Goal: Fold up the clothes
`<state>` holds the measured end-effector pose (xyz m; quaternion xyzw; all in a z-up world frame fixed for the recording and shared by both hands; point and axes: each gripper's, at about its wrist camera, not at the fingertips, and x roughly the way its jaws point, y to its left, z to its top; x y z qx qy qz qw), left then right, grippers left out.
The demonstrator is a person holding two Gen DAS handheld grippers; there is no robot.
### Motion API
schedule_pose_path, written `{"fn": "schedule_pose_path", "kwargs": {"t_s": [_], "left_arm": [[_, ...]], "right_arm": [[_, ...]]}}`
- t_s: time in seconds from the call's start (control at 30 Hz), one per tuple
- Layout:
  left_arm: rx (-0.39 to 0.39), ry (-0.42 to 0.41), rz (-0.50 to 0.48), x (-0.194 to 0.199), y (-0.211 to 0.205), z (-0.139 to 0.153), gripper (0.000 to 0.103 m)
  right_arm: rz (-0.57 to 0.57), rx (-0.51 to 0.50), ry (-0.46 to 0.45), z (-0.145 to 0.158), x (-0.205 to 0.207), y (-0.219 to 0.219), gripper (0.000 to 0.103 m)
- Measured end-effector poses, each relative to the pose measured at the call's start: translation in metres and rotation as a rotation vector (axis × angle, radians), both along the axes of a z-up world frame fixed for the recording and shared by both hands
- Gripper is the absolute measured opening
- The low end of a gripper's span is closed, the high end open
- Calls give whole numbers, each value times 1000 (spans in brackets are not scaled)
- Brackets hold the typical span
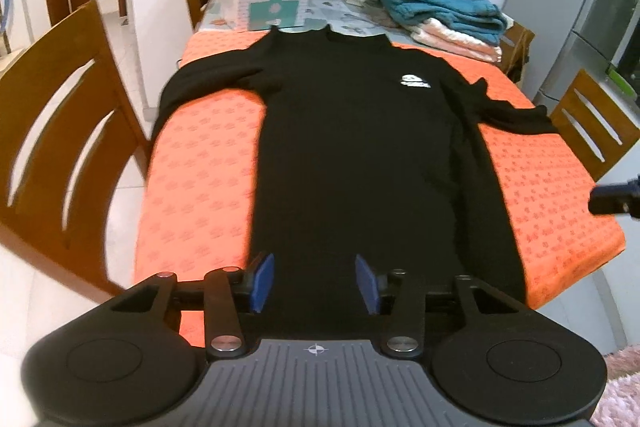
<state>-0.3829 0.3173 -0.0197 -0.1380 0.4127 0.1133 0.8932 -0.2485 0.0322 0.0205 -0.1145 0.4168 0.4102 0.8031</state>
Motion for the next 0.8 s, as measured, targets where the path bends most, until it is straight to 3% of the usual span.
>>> {"fn": "schedule_pose_path", "kwargs": {"t_s": [0.2, 0.33, 0.57, 0.67, 0.8], "left_arm": [[4, 5, -25, 31, -40, -2, 56], [13, 32, 9, 48, -71, -4, 56], [-28, 66, 140, 70, -138, -10, 56], [-47, 71, 185, 78, -166, -15, 57], [-21, 162, 230, 94, -201, -41, 58]], "right_arm": [[-14, -44, -35, -15, 67, -36, 28], [26, -64, -37, -34, 121, -54, 28], [136, -105, -47, -58, 218, -76, 28], [169, -126, -57, -71, 256, -80, 38], [243, -165, -90, -89, 289, -71, 39]]}}
